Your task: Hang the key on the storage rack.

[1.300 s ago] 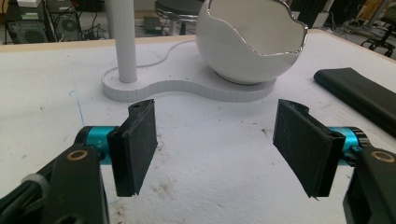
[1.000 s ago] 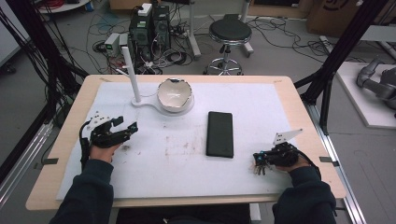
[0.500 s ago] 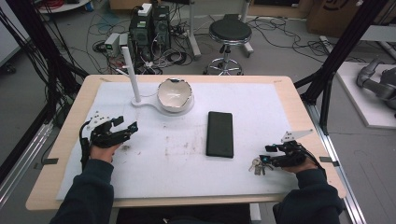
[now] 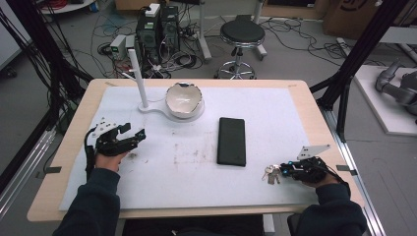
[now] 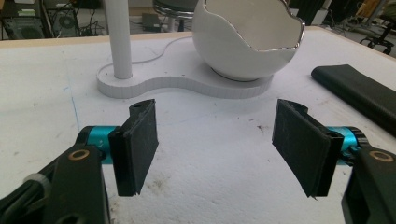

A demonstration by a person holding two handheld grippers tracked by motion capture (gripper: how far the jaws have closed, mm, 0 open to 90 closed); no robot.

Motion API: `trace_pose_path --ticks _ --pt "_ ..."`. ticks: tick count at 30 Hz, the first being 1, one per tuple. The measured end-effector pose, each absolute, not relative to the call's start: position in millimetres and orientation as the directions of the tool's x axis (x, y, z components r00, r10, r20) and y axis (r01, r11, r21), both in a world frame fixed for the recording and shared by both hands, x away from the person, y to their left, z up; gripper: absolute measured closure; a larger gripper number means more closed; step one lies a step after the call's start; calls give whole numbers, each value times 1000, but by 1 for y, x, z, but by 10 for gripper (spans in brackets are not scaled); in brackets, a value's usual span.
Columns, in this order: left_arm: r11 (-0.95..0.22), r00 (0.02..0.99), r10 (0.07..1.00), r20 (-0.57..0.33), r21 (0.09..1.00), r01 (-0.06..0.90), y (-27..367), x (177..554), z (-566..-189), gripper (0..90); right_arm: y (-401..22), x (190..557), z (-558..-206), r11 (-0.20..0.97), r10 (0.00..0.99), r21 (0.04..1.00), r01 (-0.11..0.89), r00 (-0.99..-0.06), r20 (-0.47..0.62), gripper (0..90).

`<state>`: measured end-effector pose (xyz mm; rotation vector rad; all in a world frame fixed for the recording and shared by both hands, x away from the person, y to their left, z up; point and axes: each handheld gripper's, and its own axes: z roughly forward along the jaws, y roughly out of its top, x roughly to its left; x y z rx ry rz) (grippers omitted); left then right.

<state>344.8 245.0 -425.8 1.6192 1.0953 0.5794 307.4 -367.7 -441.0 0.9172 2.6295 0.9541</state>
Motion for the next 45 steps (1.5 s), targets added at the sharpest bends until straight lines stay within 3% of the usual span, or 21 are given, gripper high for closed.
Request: trace_pose_path --ticks 5,6,12,18,22,23,25,28,29,30,32,37,45 --pt "-31 463 873 -152 930 366 245 345 -426 312 -368 309 -442 559 636 673 484 -771 26 853" --pt "-33 463 874 -151 931 365 245 345 -426 313 -367 310 -441 548 634 696 464 -773 17 900" --pt "-32 463 873 -153 930 367 245 345 -426 313 -363 311 -431 463 693 791 400 -720 -42 900" --pt "-29 459 875 -154 929 368 246 344 -426 313 -354 314 -437 525 663 748 406 -746 -61 900" --pt "-31 457 877 -150 930 366 246 344 -426 313 -356 316 -441 504 705 738 449 -707 -51 527" --pt "-30 459 875 -154 929 369 246 344 -426 313 -357 317 -442 497 713 736 461 -700 -43 471" --pt "-29 458 875 -155 929 369 246 344 -426 313 -355 318 -446 530 697 709 465 -715 -52 444" --pt "-29 457 876 -154 929 368 246 344 -426 313 -351 315 -446 608 639 683 406 -760 -116 568" --pt "-29 457 876 -154 929 369 246 344 -426 313 -349 314 -446 618 627 677 399 -770 -119 630" --pt "-29 457 876 -154 929 369 246 344 -426 313 -349 314 -446 618 627 677 399 -770 -119 630" --pt "-29 458 876 -154 929 369 246 345 -426 313 -350 312 -448 593 629 688 418 -774 -72 747" --pt "-27 462 873 -156 930 366 245 345 -426 313 -347 310 -447 583 649 685 437 -758 -69 770" --pt "-26 461 873 -159 929 370 246 345 -427 313 -353 317 -447 447 729 686 574 -678 92 822"
